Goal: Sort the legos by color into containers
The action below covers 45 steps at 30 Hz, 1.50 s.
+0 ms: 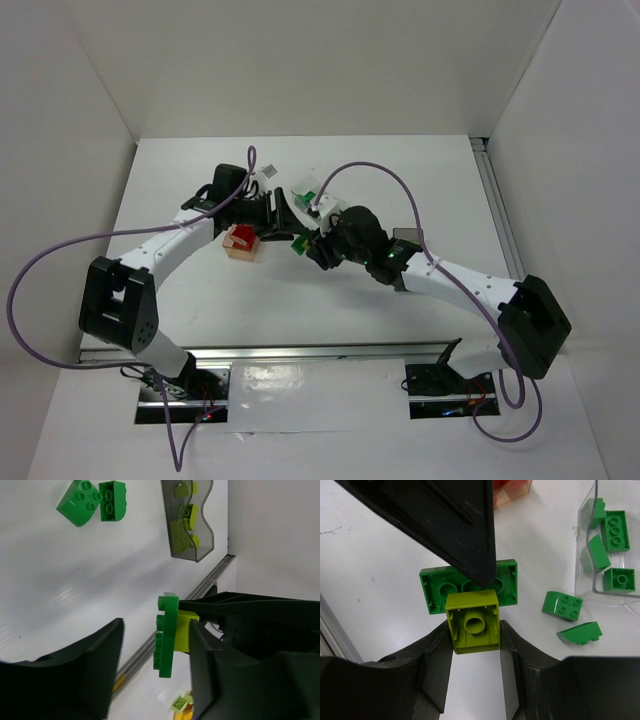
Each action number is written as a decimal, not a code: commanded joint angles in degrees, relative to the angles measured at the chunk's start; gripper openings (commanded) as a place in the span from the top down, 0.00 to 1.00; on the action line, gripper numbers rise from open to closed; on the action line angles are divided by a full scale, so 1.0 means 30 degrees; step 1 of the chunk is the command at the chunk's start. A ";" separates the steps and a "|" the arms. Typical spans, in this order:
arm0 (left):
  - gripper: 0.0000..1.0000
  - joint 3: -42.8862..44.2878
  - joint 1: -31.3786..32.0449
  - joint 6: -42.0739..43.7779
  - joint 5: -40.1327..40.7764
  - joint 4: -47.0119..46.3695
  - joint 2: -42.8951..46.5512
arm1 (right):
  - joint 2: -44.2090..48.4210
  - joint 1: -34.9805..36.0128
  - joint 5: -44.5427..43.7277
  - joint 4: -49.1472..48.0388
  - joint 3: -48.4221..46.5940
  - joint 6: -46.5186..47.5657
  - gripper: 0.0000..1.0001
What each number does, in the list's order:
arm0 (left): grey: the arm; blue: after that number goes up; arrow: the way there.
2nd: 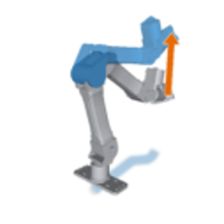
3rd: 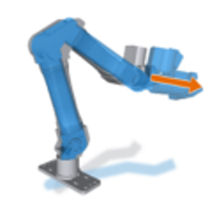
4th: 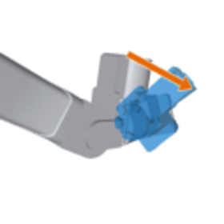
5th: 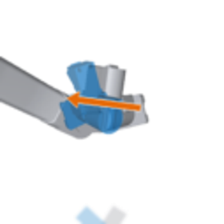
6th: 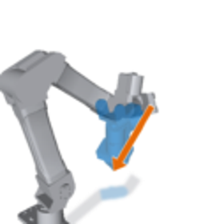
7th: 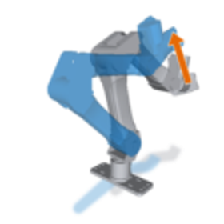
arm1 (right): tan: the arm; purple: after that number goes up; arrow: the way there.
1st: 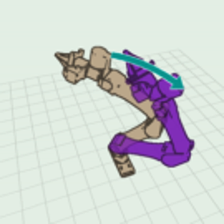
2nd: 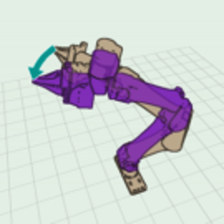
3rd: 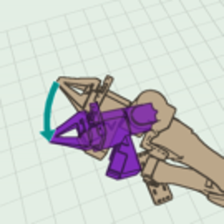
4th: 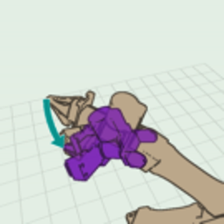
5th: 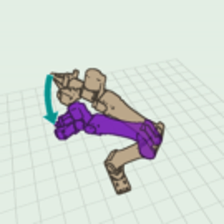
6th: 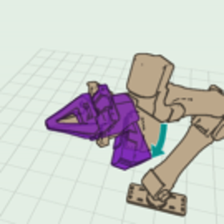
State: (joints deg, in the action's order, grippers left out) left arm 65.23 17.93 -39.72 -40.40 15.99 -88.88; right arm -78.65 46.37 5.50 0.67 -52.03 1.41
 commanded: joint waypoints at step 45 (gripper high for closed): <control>0.06 1.7514 0.1024 0.0673 0.9483 0.5921 -1.2798 | 0.4075 -0.1944 -1.4376 0.6074 0.0266 -0.9666 1.00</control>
State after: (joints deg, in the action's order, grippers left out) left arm 118.10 20.14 -38.96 -13.19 32.84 -131.48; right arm -63.53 43.27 -40.32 14.13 -48.05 -22.44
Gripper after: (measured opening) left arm 0.940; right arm 0.455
